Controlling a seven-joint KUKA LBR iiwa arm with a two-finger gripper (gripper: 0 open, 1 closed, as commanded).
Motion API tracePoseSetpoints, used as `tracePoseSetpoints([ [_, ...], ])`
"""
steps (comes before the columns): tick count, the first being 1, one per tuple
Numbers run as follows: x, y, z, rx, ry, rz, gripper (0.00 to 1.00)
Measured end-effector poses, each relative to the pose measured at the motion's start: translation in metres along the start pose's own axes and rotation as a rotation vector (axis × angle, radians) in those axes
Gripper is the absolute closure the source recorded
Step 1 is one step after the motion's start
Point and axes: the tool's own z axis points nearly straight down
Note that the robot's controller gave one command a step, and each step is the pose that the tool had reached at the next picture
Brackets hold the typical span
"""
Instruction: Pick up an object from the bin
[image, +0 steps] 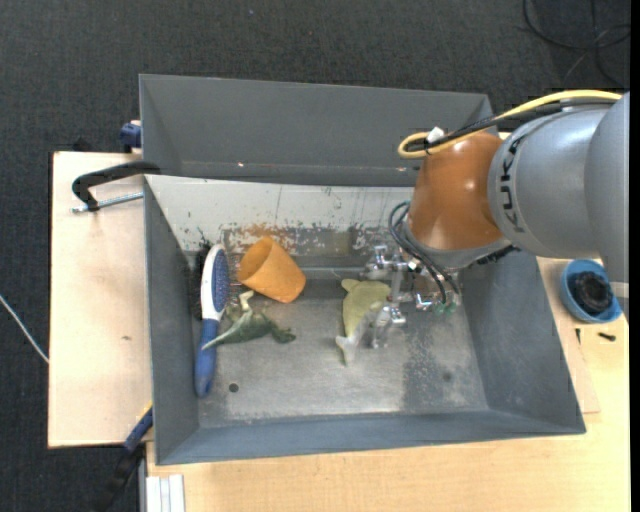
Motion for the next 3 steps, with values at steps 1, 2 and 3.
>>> tracePoseSetpoints([
  [1, -0.001, -0.001, -0.002, -0.001, -0.005, 0.003, 1.0],
  [2, -0.009, -0.034, 0.0, -0.003, -0.005, -0.239, 1.0],
  [3, 0.033, -0.007, -0.19, 0.0, -0.007, -0.357, 1.0],
])
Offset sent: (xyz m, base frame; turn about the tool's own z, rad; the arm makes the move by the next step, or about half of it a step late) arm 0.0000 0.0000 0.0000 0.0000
